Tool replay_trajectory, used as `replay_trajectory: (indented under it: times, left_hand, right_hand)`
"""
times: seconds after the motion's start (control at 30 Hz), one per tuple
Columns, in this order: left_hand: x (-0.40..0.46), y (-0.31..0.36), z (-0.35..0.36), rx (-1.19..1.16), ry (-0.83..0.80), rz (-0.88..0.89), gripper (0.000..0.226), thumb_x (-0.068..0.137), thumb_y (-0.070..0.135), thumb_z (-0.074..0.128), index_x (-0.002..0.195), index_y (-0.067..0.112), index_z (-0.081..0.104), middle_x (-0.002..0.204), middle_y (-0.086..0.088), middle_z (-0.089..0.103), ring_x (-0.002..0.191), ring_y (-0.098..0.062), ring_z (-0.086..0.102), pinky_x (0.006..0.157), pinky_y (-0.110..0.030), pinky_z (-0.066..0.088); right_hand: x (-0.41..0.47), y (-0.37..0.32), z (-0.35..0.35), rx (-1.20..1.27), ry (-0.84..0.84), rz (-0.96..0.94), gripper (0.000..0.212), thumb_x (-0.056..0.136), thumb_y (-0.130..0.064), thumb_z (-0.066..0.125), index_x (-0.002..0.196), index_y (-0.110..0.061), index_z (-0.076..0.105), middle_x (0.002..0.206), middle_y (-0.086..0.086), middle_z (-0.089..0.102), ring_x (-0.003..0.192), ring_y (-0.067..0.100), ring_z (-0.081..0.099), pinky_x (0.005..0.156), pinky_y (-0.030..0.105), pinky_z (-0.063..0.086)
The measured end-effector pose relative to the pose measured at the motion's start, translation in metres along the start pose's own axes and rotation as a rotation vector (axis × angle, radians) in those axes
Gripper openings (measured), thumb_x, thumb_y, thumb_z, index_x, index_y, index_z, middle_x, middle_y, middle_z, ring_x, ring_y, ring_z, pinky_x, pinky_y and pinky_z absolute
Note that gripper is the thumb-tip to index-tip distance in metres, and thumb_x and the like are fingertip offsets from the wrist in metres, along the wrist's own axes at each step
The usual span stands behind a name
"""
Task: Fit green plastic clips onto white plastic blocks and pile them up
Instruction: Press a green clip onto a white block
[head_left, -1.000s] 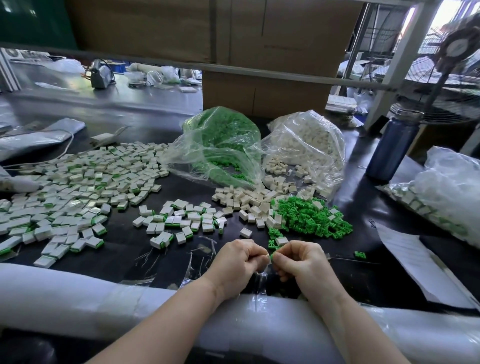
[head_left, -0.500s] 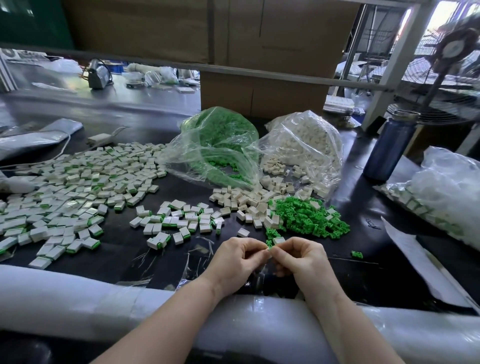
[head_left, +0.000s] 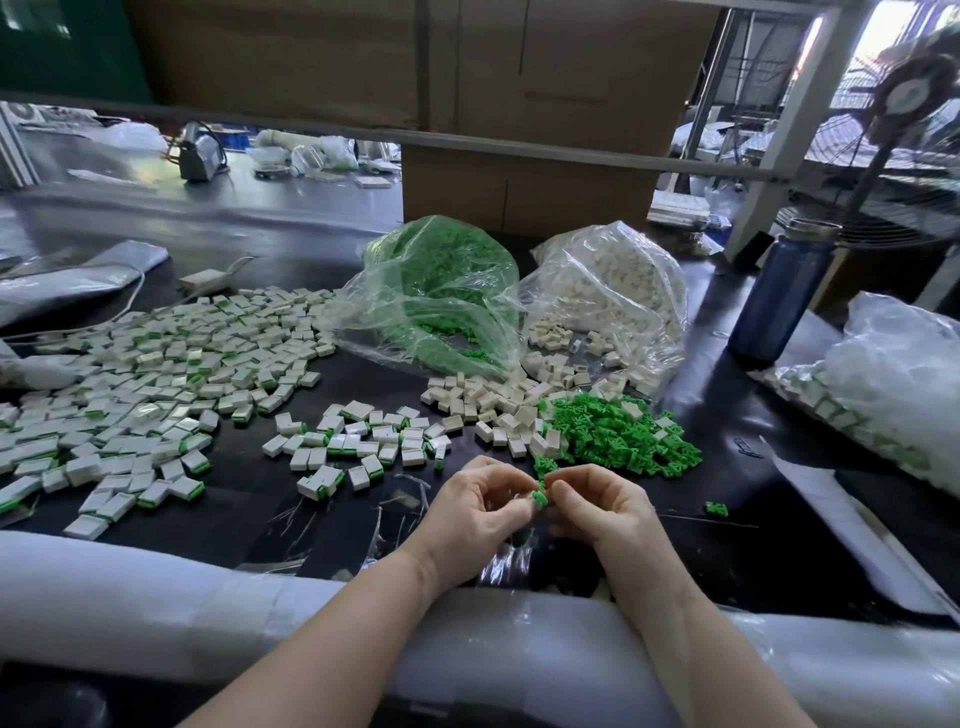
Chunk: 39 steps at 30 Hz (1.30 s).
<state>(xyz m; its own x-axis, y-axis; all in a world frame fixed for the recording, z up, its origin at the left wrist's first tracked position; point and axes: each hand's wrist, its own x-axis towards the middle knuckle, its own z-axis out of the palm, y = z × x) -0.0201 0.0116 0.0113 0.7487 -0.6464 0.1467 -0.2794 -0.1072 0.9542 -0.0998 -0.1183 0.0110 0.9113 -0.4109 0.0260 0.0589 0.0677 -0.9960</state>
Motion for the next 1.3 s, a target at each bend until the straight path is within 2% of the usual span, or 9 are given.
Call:
replay_trajectory:
  times: [0.1,0.23,0.33,0.53,0.67,0.9,1.07,1.2,1.3]
  left_hand:
    - [-0.0006,0.0010,0.0010,-0.026,-0.017,0.004,0.015,0.084,0.003,0.063,0.084,0.017,0.067,0.102,-0.002,0.048,0.082,-0.010,0.053,0.075,-0.014,0.046]
    - [-0.0013,0.0026,-0.0001,0.027,-0.054,0.018,0.013,0.086,0.004,0.061,0.087,0.016,0.067,0.106,-0.002,0.045,0.085,-0.011,0.051,0.076,-0.013,0.045]
    - [-0.0025,0.0049,0.0005,0.082,-0.076,0.037,0.016,0.086,0.001,0.058,0.089,0.015,0.065,0.105,0.000,0.044,0.085,-0.010,0.050,0.076,-0.012,0.045]
    - [-0.0042,0.0067,0.0006,0.095,-0.118,0.033,0.019,0.086,0.000,0.055,0.090,0.017,0.064,0.104,0.002,0.045,0.087,-0.011,0.050,0.087,-0.028,0.048]
    - [-0.0031,0.0039,0.0026,0.086,-0.148,0.035,0.013,0.086,0.004,0.059,0.091,0.015,0.064,0.106,0.000,0.044,0.091,-0.014,0.053,0.085,-0.028,0.050]
    - [-0.0030,0.0018,0.0014,0.086,-0.172,0.051,0.014,0.086,0.006,0.061,0.090,0.019,0.064,0.104,0.000,0.047,0.087,-0.006,0.052,0.081,-0.016,0.046]
    - [-0.0037,0.0043,0.0007,0.058,-0.142,0.061,0.011,0.086,0.006,0.062,0.089,0.016,0.065,0.105,-0.007,0.049,0.089,-0.010,0.053,0.086,-0.022,0.048]
    - [-0.0036,0.0062,0.0011,0.052,-0.178,0.034,0.015,0.085,0.000,0.059,0.090,0.014,0.065,0.105,-0.008,0.049,0.093,-0.023,0.059,0.090,-0.035,0.051]
    - [-0.0036,0.0054,0.0027,0.078,-0.194,0.048,0.016,0.086,0.000,0.058,0.091,0.014,0.064,0.100,-0.002,0.048,0.091,-0.017,0.057,0.090,-0.029,0.050]
  right_hand:
    - [0.0018,0.0001,0.0021,-0.043,-0.100,0.019,0.017,0.089,-0.016,0.056,0.088,-0.006,0.070,0.074,0.006,0.070,0.068,0.012,0.065,0.060,0.020,0.052]
    - [0.0022,-0.0013,0.0044,-0.148,-0.183,0.020,0.028,0.078,-0.036,0.056,0.073,-0.012,0.070,0.065,-0.002,0.064,0.061,0.008,0.063,0.054,0.016,0.046]
    - [0.0027,-0.0001,0.0041,-0.117,-0.200,0.027,0.022,0.076,-0.032,0.059,0.071,-0.013,0.069,0.062,-0.005,0.063,0.057,0.006,0.062,0.052,0.014,0.045]
    - [0.0056,0.0058,0.0002,-0.157,-0.211,0.069,0.009,0.089,-0.017,0.058,0.088,-0.011,0.064,0.070,-0.006,0.067,0.067,0.003,0.060,0.059,0.015,0.046]
    - [0.0039,0.0025,0.0025,-0.139,-0.231,0.053,0.022,0.082,-0.027,0.059,0.091,-0.009,0.069,0.077,0.002,0.067,0.069,0.007,0.060,0.058,0.015,0.046]
    - [0.0031,0.0035,0.0023,-0.109,-0.233,0.038,0.033,0.073,-0.033,0.061,0.088,-0.005,0.072,0.076,0.009,0.063,0.071,0.015,0.056,0.060,0.019,0.045]
    - [0.0032,0.0022,0.0030,-0.180,-0.247,0.011,0.022,0.080,-0.031,0.057,0.087,-0.016,0.071,0.075,-0.004,0.068,0.070,0.005,0.060,0.059,0.015,0.046]
    - [0.0023,0.0028,0.0024,-0.163,-0.232,0.008,0.032,0.079,-0.029,0.059,0.085,0.001,0.069,0.066,0.007,0.057,0.060,0.011,0.051,0.055,0.017,0.042]
    - [0.0021,0.0048,0.0007,-0.161,-0.216,0.016,0.025,0.087,-0.015,0.059,0.085,0.008,0.068,0.065,0.013,0.053,0.056,0.011,0.046,0.052,0.017,0.038]
